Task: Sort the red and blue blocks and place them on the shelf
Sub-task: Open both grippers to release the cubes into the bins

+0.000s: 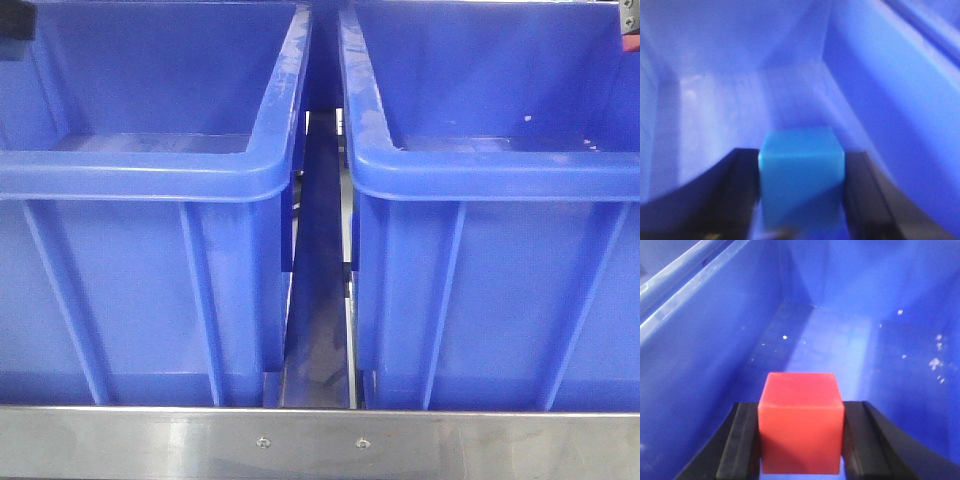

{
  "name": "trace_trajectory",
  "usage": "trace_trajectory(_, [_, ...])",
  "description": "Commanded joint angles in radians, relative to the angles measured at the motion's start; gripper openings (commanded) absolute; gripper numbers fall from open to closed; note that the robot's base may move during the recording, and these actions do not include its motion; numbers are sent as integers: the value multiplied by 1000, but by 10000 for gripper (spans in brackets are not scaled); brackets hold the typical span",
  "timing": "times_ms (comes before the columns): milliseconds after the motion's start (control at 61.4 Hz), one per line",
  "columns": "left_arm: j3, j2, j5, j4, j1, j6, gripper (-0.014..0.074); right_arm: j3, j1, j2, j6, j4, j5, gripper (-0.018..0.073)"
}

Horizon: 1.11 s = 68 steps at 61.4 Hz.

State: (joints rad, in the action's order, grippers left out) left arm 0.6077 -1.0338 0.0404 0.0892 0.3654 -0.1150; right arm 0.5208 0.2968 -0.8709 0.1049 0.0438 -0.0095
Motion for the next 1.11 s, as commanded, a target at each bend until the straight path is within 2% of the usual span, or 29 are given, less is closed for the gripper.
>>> trace_trajectory(0, [43, 9, 56, -11, 8, -6, 547, 41, 1, 6, -5, -7, -95, 568])
trace_trajectory(81, [45, 9, 33, -11, 8, -6, 546, 41, 1, 6, -5, -7, -95, 610])
trace_trajectory(326, [45, 27, 31, -13, 8, -6, 542, 41, 1, 6, -5, -7, -96, 568])
trace_trajectory(489, [45, 94, 20, -13, 8, -6, 467, 41, 1, 28, -5, -7, -98, 520])
trace_trajectory(668, [45, 198, -22, -13, 8, -6, 331, 41, 1, 100, -6, -6, -91, 390])
trace_trajectory(847, [45, 292, -127, -9, 8, -6, 116, 41, -2, 188, -6, -6, -73, 134])
trace_trajectory(913, [45, 323, -169, -7, 8, -6, 132, 41, -15, 225, -6, -6, -60, 38])
trace_trajectory(1092, [43, 417, -209, -7, 6, -8, 129, 41, -81, 325, -6, -7, 10, 55])
